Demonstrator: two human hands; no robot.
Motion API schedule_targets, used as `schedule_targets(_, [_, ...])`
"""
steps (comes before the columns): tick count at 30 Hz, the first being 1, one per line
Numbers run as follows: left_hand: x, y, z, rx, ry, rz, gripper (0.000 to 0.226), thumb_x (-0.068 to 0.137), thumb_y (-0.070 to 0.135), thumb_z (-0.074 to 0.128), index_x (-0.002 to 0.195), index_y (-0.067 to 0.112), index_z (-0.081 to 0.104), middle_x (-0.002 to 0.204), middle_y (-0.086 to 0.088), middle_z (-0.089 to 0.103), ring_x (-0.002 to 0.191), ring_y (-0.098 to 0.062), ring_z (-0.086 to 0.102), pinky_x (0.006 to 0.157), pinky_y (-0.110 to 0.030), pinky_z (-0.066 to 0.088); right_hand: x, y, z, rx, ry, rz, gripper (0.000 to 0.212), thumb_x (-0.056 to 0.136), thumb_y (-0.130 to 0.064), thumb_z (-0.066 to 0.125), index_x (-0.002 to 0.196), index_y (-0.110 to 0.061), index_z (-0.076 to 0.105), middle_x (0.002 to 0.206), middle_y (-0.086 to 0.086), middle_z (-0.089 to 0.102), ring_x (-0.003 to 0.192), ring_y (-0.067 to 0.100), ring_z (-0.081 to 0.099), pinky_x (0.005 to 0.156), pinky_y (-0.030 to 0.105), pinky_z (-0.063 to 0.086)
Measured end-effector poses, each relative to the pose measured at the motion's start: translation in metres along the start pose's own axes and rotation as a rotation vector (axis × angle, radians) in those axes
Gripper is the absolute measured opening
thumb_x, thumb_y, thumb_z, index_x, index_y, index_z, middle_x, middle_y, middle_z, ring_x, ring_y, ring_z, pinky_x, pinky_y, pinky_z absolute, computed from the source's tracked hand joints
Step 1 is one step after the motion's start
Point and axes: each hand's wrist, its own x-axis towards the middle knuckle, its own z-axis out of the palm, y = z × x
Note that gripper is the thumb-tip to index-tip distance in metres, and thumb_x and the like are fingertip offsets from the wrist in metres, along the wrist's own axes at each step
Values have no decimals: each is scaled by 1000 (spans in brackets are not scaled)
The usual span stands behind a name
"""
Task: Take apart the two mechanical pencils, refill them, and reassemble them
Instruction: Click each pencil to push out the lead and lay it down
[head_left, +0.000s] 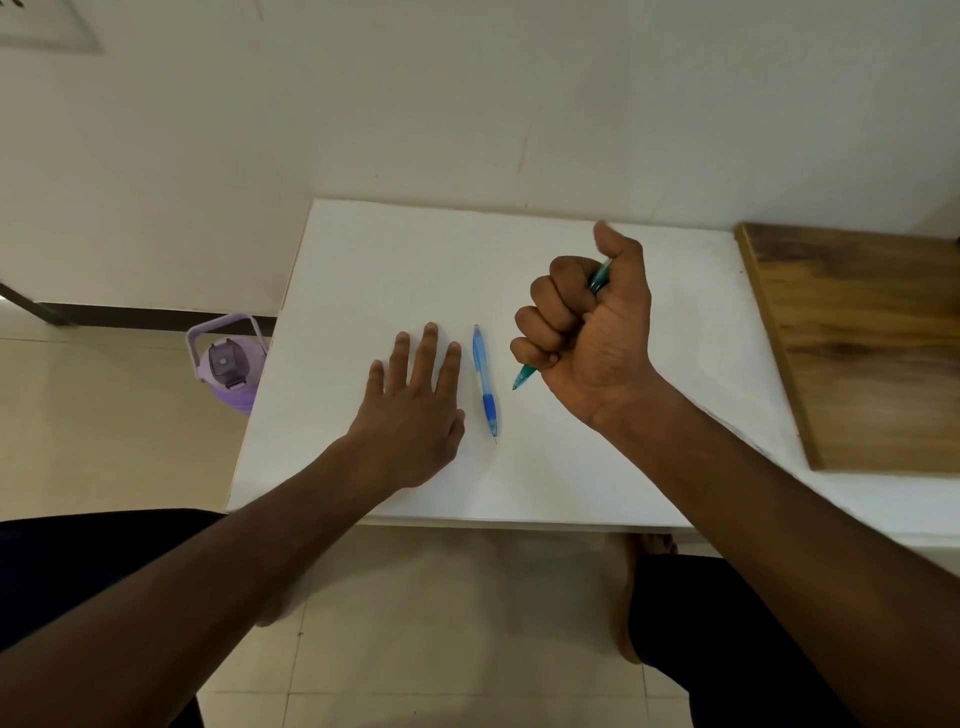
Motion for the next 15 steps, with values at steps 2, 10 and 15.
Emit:
schedule_targets(2, [1, 0, 1, 1, -1, -3, 78, 110, 46, 32, 165, 18, -14, 171, -11, -29, 159, -41, -18, 129, -58, 8, 0, 0, 1, -5, -7, 1, 62, 108, -52, 22, 53, -21, 20, 42, -7, 24, 42, 10, 16, 47, 21, 17])
schedule_targets(10, [0, 0, 1, -5, -1, -1, 77, 110, 45, 33, 166, 18, -14, 171, -11, -29, 159, -41, -18, 129, -58, 7, -1, -2, 1, -46, 13, -23, 62, 108, -49, 22, 53, -21, 19, 44, -5, 20, 44, 12, 13, 47, 22, 16])
schedule_targets(15, [-1, 0, 0, -3, -3, -1, 77, 111, 45, 32, 166, 18, -14, 171, -11, -29, 159, -41, -18, 130, -58, 8, -1, 1, 1, -58, 28, -8, 62, 109, -51, 23, 55, -20, 19, 50, -2, 15, 45, 12, 13, 47, 22, 16])
